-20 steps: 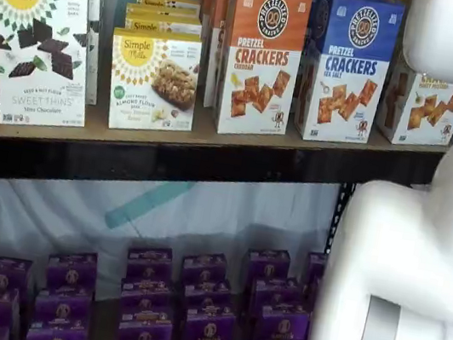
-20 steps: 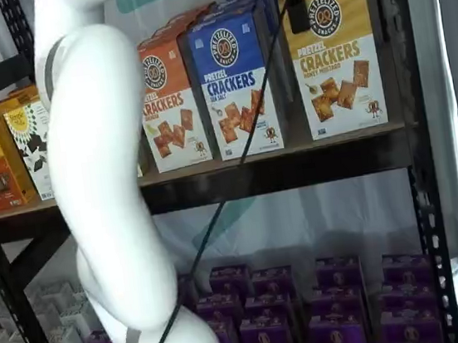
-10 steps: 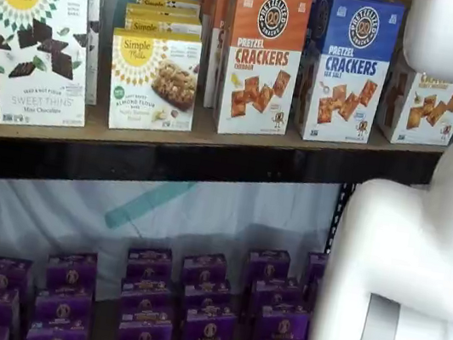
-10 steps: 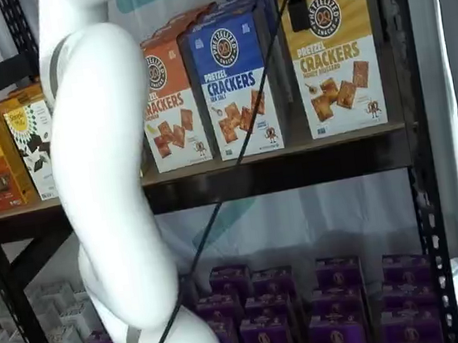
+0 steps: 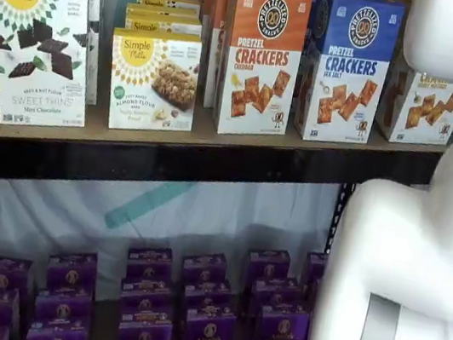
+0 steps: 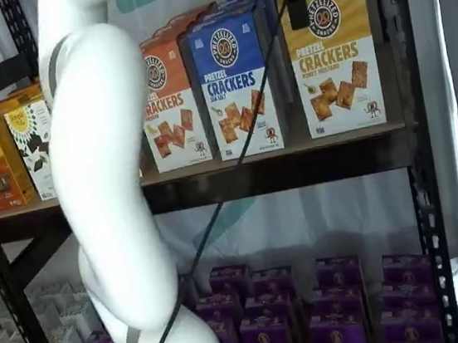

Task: Retrieve the yellow and white box located on the top shelf, the sixth one from the left

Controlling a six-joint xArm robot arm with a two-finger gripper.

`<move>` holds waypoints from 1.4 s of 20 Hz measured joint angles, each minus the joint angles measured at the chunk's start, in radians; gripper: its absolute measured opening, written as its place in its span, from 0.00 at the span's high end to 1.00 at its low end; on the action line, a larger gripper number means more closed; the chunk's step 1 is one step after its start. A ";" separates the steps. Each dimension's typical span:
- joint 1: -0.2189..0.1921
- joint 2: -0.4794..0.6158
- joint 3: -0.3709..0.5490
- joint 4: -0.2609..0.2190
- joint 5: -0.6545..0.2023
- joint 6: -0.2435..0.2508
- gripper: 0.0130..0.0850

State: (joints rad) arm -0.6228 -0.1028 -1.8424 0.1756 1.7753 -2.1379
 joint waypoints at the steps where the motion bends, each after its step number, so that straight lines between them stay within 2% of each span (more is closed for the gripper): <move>1: 0.000 -0.003 0.000 -0.001 0.003 -0.001 0.33; 7: -0.026 -0.032 -0.003 0.006 0.054 -0.016 0.33; 17: -0.078 -0.167 0.097 -0.004 0.111 -0.065 0.33; 24: -0.089 -0.251 0.161 -0.004 0.174 -0.069 0.33; 28: -0.075 -0.298 0.199 -0.016 0.202 -0.058 0.33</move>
State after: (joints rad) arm -0.6975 -0.4011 -1.6429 0.1592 1.9769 -2.1963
